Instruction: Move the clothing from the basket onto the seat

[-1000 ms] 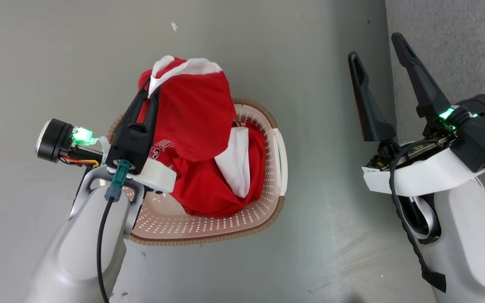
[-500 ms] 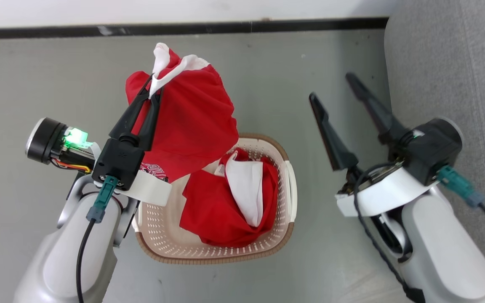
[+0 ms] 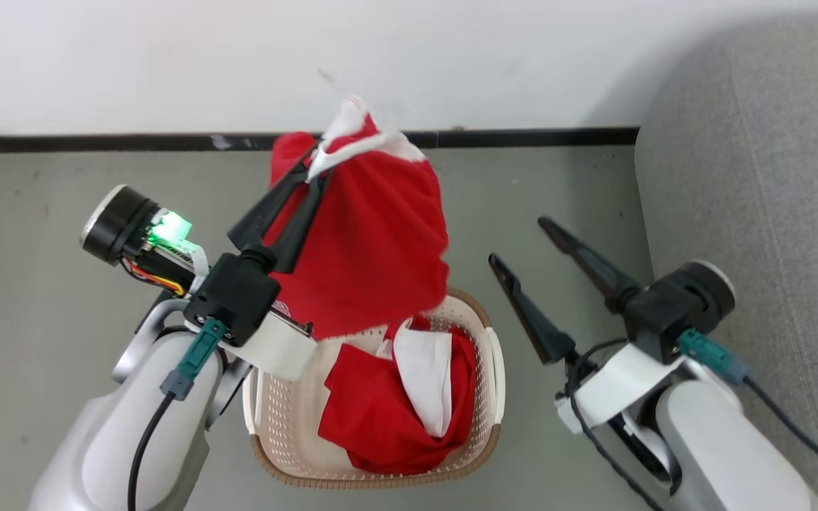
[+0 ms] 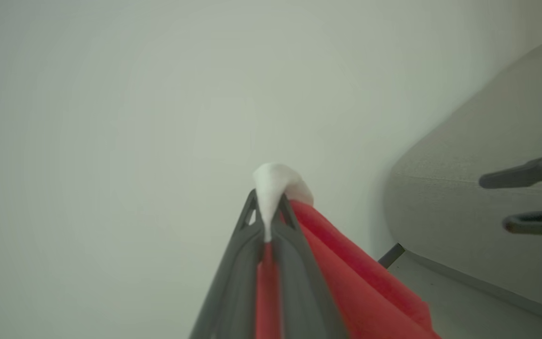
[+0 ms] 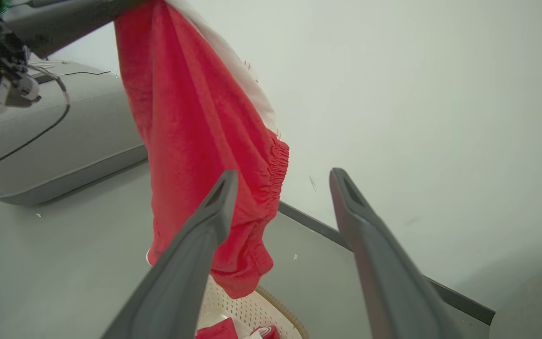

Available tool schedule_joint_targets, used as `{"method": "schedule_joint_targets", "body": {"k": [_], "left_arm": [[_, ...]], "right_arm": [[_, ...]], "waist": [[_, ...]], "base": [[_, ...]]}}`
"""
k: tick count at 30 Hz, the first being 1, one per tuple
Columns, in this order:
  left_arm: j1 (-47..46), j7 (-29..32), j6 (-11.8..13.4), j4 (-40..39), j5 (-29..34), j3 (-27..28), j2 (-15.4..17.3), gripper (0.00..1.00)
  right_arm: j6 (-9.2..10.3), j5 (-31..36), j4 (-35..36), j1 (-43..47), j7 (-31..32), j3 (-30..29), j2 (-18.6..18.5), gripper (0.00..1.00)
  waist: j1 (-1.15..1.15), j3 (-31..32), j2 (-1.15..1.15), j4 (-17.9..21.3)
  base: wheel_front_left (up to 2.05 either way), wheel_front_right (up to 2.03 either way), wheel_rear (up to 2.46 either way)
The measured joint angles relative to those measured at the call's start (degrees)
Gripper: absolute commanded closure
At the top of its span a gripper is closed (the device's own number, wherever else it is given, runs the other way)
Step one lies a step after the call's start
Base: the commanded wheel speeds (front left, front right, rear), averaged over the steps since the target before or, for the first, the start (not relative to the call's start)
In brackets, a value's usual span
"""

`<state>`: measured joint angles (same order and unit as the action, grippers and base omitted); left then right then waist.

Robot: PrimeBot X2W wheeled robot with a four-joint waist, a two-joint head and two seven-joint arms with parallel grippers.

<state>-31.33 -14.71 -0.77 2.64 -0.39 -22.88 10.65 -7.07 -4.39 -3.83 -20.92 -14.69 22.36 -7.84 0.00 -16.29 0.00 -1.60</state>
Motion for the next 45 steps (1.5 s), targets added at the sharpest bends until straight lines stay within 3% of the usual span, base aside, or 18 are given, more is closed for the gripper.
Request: {"method": "schedule_joint_targets", "body": {"k": [11, 24, 32, 41, 45], "left_arm": [[0.1, 0.0, -3.2, -2.4, -0.5, -3.0, 0.1, 1.0], [1.3, 0.6, -4.4, -4.8, -1.1, -5.6, 0.1, 1.0], [2.2, 2.2, -4.5, -6.2, -1.7, -7.1, 0.1, 1.0], [3.2, 4.1, -5.0, -7.8, -3.1, -8.5, -0.2, 1.0], [3.9, 5.0, -5.0, -8.4, -3.4, -9.1, -0.2, 1.0]], "right_arm": [[0.0, -4.2, -3.5, 3.2, 0.0, 6.9, -2.5, 0.0], [0.0, -11.4, -6.1, 4.2, 0.0, 17.8, -3.3, 0.0], [0.0, -14.8, -7.5, 3.9, 0.0, 19.0, -3.3, 0.0], [0.0, -16.3, -9.8, 2.8, 0.0, 15.1, -3.2, 0.0], [0.0, -17.5, -10.1, 2.7, 0.0, 18.4, -2.7, 0.0]], "waist": [[0.0, 6.8, 0.0, -0.1], [0.0, 13.2, 0.0, 0.1], [0.0, 15.9, 0.0, 0.2], [0.0, 18.2, 0.0, -0.3], [0.0, 18.8, 0.0, -0.6]], "base": [[0.0, 0.0, 0.0], [0.0, 0.0, 0.0], [0.0, 0.0, 0.0], [0.0, 0.0, 0.0], [0.0, 0.0, 0.0]]}}
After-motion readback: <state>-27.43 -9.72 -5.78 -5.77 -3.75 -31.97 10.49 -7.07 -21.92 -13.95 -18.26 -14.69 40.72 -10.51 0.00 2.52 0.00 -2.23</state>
